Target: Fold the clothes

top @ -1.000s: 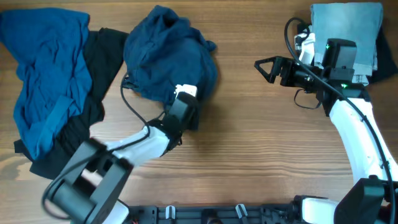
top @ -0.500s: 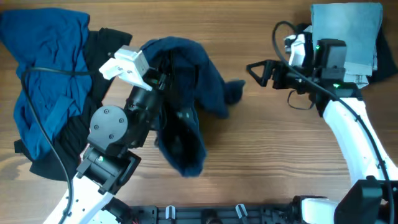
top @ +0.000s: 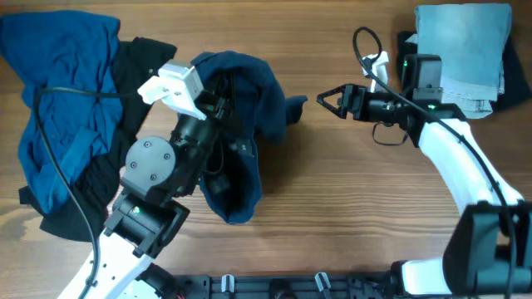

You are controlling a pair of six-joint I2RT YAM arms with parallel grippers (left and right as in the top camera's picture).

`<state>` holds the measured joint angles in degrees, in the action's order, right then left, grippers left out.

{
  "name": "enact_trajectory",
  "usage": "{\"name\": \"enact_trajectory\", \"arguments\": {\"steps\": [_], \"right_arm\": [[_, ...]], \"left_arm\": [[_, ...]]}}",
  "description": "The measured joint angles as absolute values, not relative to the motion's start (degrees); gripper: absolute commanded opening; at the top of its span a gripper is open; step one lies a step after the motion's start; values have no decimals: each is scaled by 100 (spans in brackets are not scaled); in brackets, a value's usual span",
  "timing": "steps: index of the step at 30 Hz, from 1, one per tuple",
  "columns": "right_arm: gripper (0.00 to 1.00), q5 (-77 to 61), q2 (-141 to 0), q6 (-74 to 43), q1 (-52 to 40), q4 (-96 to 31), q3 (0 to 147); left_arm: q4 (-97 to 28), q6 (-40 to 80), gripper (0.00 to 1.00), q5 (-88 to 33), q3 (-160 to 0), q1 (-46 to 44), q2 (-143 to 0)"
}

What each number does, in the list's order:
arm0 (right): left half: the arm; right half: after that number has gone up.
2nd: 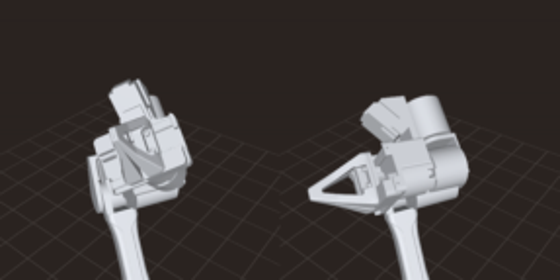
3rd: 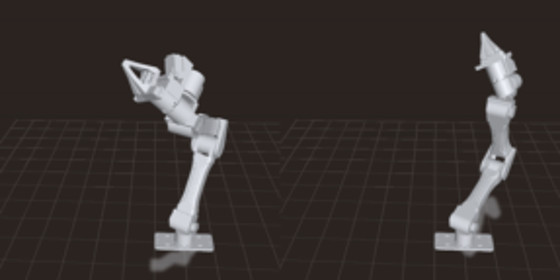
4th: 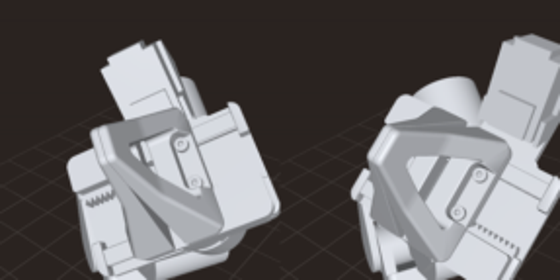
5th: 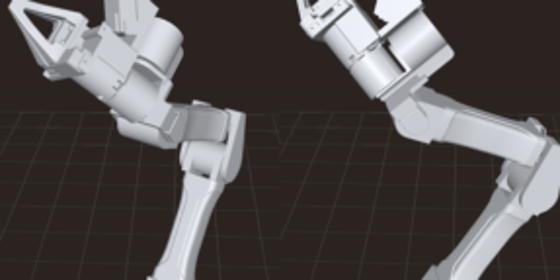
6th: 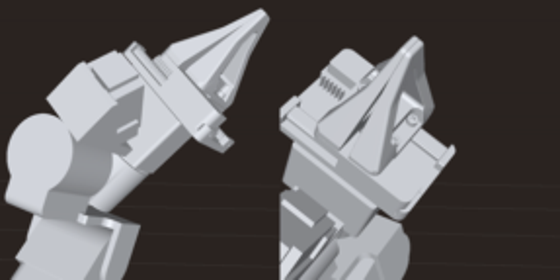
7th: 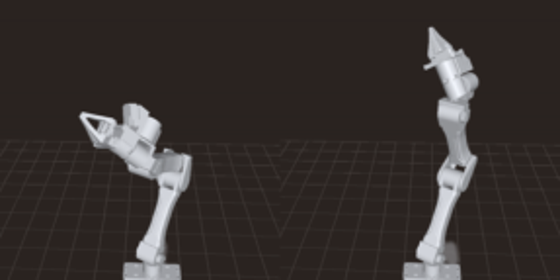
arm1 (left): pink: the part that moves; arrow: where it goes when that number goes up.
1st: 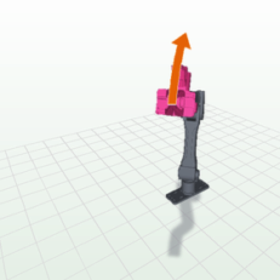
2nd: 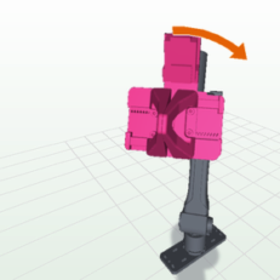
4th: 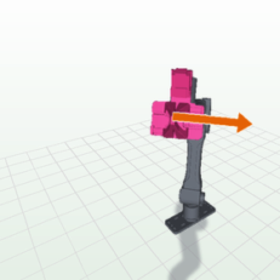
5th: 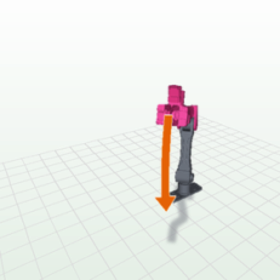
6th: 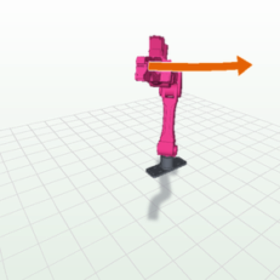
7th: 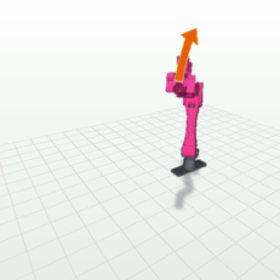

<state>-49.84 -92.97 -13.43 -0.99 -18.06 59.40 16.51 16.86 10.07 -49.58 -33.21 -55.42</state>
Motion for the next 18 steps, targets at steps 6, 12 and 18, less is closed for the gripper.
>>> {"name": "enact_trajectory", "arguments": {"steps": [6,12,18], "right_arm": [[82,-5697,-10116,-1015,-290,-1214,5907],[61,-5806,-10538,-919,-915,-580,5881],[4,-5828,-10593,-1330,-1041,19,5852]], "left_arm": [[1651,1686,4,1007,-4958,-3321,-5551],[1691,1686,4,1007,-4958,-3321,-5551],[1699,1686,4,1007,-4958,-3321,-5551]]}}
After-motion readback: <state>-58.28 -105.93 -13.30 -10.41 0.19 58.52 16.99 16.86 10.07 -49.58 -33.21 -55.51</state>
